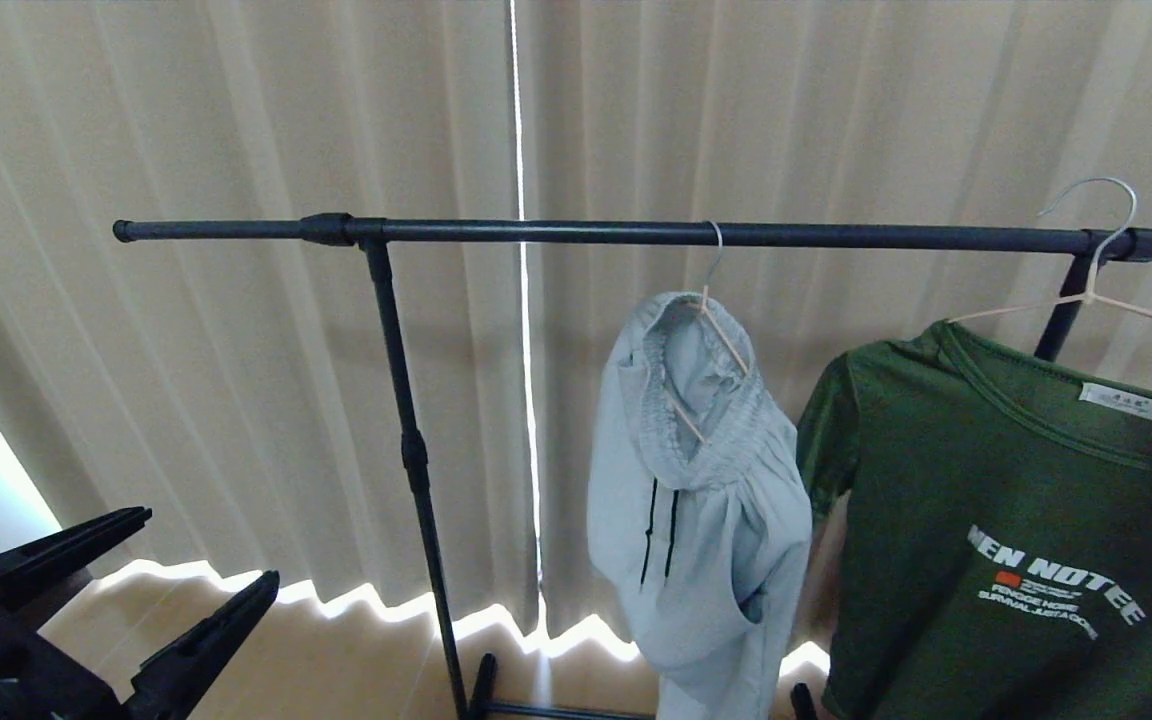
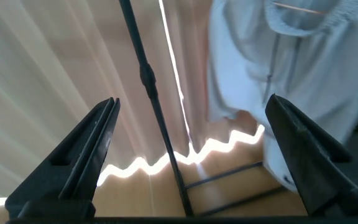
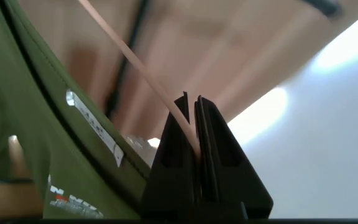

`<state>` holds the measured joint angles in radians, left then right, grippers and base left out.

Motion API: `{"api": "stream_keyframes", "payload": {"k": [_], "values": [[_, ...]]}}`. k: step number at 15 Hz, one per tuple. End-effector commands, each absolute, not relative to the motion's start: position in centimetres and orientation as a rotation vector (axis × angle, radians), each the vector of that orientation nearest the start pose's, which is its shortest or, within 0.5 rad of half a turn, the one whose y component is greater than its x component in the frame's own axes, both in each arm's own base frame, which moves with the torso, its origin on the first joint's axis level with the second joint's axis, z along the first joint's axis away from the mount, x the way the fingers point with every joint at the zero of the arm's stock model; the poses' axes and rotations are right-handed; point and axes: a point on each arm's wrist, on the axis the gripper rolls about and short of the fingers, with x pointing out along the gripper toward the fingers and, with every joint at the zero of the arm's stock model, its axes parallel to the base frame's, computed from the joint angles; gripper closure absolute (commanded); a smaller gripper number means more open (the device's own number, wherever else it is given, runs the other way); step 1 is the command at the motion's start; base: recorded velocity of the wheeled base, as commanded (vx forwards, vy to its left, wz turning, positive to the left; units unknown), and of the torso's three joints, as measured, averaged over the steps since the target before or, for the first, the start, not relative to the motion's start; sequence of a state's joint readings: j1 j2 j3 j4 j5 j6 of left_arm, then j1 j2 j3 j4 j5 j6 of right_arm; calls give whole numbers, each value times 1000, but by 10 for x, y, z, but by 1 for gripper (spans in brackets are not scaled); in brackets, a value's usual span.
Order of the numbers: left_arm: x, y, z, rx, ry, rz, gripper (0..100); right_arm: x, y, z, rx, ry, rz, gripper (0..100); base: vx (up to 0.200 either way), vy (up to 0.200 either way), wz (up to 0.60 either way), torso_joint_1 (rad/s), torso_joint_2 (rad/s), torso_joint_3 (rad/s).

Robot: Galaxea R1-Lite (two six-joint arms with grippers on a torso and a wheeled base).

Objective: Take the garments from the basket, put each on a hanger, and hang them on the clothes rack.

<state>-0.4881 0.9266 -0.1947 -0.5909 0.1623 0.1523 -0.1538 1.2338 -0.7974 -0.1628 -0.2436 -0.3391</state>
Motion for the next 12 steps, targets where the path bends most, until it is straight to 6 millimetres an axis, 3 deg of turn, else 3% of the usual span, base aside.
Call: {"api": "stream_keyframes", "payload": {"k": [1,6,8,12], "values": [[91,-44,165,196,109,-334,0,204,-31,248,-349,363,-319,100,0,0,0,0,0,0],[89,-43,166,191,96,-334,0,259,-26,230,-377,387,-388,100,0,0,0,0,0,0],[88,-43,166,191,95,-333,0,271,-21,221,-387,383,-413,100,0,0,0,0,0,0],[88,-42,166,189,89,-331,0,270,-6,210,-406,412,-358,100,0,0,0,0,0,0]]}}
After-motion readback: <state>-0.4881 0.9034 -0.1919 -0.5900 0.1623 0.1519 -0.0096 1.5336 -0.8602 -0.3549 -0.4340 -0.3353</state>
